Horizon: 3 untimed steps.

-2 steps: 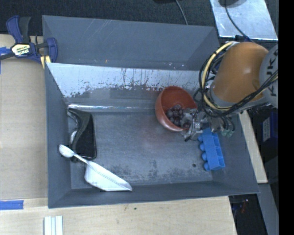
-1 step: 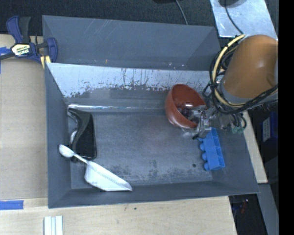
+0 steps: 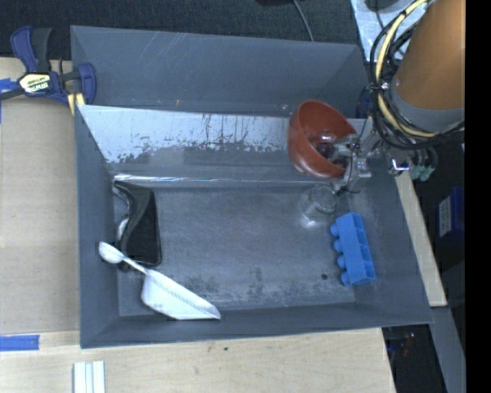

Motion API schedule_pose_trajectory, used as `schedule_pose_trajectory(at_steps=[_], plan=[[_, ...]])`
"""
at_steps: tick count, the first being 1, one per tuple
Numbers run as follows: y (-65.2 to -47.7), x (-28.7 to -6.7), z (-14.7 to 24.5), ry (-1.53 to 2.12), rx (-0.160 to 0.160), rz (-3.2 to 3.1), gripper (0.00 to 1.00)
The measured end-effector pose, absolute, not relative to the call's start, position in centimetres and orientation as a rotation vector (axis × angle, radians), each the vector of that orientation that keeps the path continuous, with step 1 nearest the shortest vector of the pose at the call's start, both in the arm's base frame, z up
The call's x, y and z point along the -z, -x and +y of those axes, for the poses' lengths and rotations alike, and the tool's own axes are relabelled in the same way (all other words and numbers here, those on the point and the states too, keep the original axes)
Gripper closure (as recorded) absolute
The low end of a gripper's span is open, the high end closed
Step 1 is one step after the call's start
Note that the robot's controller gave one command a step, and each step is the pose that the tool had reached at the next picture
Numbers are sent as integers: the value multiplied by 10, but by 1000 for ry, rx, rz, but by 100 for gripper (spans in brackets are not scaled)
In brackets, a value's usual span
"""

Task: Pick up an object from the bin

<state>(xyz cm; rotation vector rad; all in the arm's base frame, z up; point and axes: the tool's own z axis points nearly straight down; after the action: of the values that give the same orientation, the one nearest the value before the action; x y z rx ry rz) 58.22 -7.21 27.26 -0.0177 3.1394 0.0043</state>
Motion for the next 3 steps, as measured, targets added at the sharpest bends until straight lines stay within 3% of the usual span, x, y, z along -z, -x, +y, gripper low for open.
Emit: schedule_pose_trajectory(at_steps=[1,2,3], plan=[[-547,-352,-76,-11,-3,3144,0],[-555,-249,-83,54,-6,3150,0],[-512,-271,-72,128,-2,3134,0]])
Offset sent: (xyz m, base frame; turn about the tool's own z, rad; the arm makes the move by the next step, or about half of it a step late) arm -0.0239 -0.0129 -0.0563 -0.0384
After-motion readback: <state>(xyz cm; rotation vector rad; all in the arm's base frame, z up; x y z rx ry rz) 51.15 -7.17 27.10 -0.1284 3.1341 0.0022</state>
